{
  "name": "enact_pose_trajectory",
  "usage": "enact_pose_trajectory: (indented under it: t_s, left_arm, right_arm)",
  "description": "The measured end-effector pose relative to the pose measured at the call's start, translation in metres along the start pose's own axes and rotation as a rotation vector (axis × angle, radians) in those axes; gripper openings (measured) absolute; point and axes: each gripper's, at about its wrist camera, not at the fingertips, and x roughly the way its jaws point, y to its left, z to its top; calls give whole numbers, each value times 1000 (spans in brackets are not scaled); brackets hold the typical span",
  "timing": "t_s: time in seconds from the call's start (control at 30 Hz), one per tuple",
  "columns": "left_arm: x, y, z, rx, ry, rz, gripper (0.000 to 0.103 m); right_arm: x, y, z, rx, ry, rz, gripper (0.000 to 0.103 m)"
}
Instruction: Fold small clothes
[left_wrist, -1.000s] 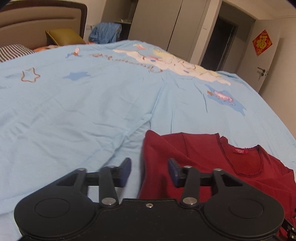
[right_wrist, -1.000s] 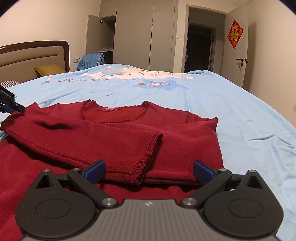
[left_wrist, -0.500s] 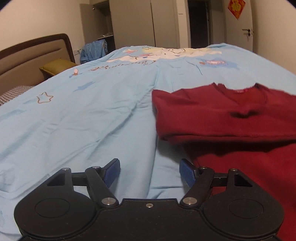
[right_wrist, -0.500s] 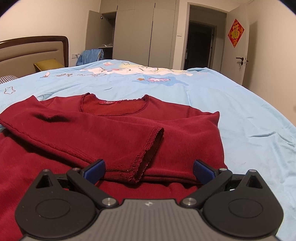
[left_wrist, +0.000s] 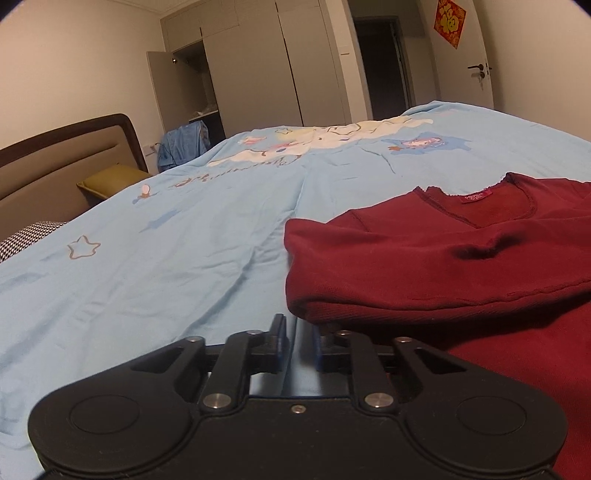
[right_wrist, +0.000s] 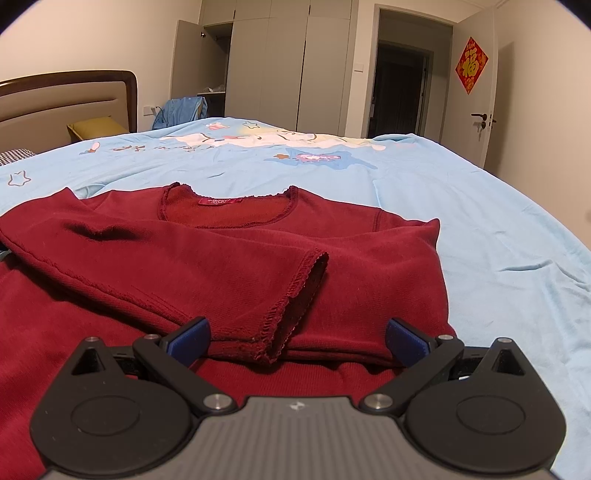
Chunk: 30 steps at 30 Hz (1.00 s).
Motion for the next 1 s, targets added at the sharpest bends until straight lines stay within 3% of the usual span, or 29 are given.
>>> enact_pose_trajectory:
  t_s: [0.13,0.37,0.47,0.6,0.7,0.77,0.9,1.0]
  left_arm:
    - [-5,1,5,-4,-28,-5,15]
    - [-8,-4,8,32,-45,-54,32]
    - [-7,-8,9,49,-52,-43,32]
    - [-2,-4,13,-2,-42,-11,17]
    - [-8,0,14,-42,-79,-19,7]
    - [-11,-2,15,-47,-80,4,7]
    - [2,7,8,-161,35,15,7]
    - [7,8,3,-192,71,-1,7]
  right_arm:
    - [0,0,0,1,0,1,103]
    - [0,0,0,1,0,1,103]
    - [0,0,0,1,1,1,103]
    - [0,0,-1,1,1,2,103]
    - [0,0,-1,2,1,2,103]
    - [1,0,-2,2,1,3,103]
    - [2,0,-3,3,1,5,103]
    - [3,0,-4,4,3,8,103]
